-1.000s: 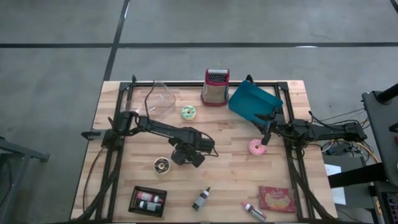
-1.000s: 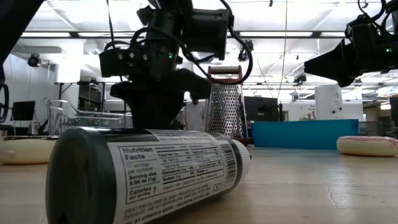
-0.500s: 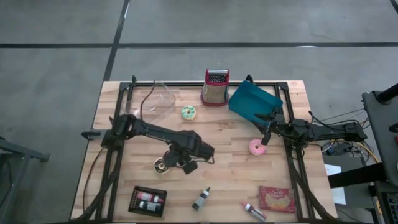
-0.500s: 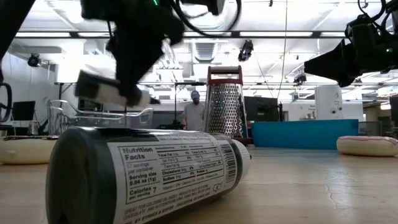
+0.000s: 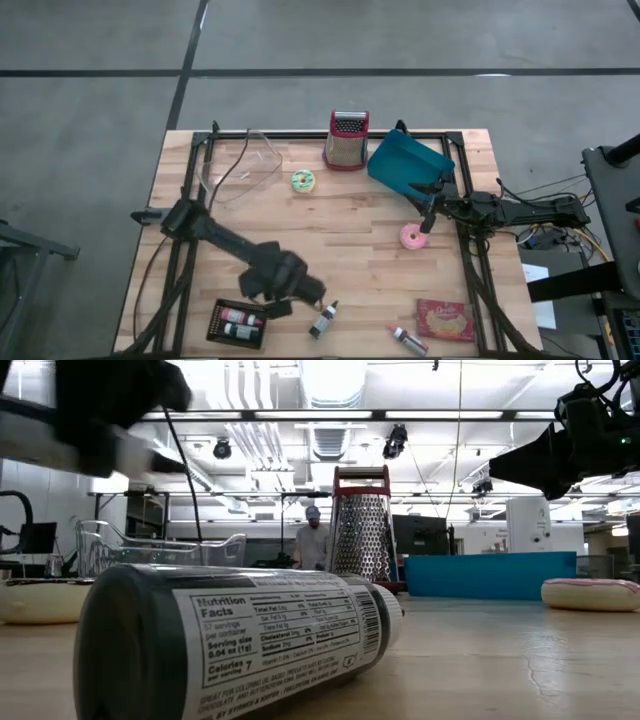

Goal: Pick & Place Food Item
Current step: Put the top black food coloring bottle into the black bin, then put the black food coloring bottle into the black bin

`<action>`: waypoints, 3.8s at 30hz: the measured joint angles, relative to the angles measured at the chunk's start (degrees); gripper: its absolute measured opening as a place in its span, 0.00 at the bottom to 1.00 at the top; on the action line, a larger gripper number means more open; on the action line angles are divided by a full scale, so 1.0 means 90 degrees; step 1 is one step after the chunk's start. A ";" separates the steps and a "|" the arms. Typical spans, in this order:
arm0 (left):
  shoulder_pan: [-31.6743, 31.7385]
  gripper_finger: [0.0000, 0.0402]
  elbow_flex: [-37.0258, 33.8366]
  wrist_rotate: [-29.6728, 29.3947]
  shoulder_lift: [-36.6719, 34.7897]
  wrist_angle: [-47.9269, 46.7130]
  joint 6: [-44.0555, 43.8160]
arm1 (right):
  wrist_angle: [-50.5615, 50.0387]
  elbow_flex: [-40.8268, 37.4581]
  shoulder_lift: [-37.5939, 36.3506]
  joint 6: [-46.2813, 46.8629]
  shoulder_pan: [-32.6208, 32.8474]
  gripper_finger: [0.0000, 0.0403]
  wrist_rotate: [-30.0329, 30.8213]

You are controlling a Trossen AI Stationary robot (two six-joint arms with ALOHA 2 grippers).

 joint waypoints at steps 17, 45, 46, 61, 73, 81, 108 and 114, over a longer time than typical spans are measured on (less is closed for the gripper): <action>-0.1718 0.38 -0.0204 0.0673 -0.0019 0.0192 0.0210 | -0.0001 -0.0001 -0.0002 0.0000 0.0002 0.41 0.0000; -0.1895 0.59 -0.0981 0.0801 -0.0021 0.0993 0.0305 | 0.0000 -0.0001 -0.0002 0.0000 0.0002 0.41 0.0000; -0.1895 0.60 -0.0981 0.0801 -0.0021 0.0991 0.0303 | 0.0000 -0.0001 -0.0002 0.0000 0.0000 0.41 0.0000; -0.1852 0.60 -0.0500 0.0025 -0.0024 0.0824 0.0305 | 0.0000 0.0001 -0.0005 0.0000 0.0002 0.41 0.0000; -0.1245 0.60 0.0474 -0.0704 -0.0032 0.1550 0.0438 | 0.0000 0.0000 -0.0005 0.0000 0.0000 0.41 0.0000; -0.0914 0.60 0.0471 -0.0661 0.0223 0.2570 0.1021 | -0.0001 -0.0001 -0.0005 0.0000 0.0002 0.41 -0.0001; -0.0575 0.59 0.0357 -0.0573 0.0860 0.4520 0.0265 | -0.0009 0.0001 0.0006 0.0000 0.0001 0.41 -0.0002; -0.0530 0.59 0.0357 -0.0713 0.1015 0.4435 -0.0248 | -0.0015 0.0001 0.0005 0.0000 0.0000 0.41 -0.0002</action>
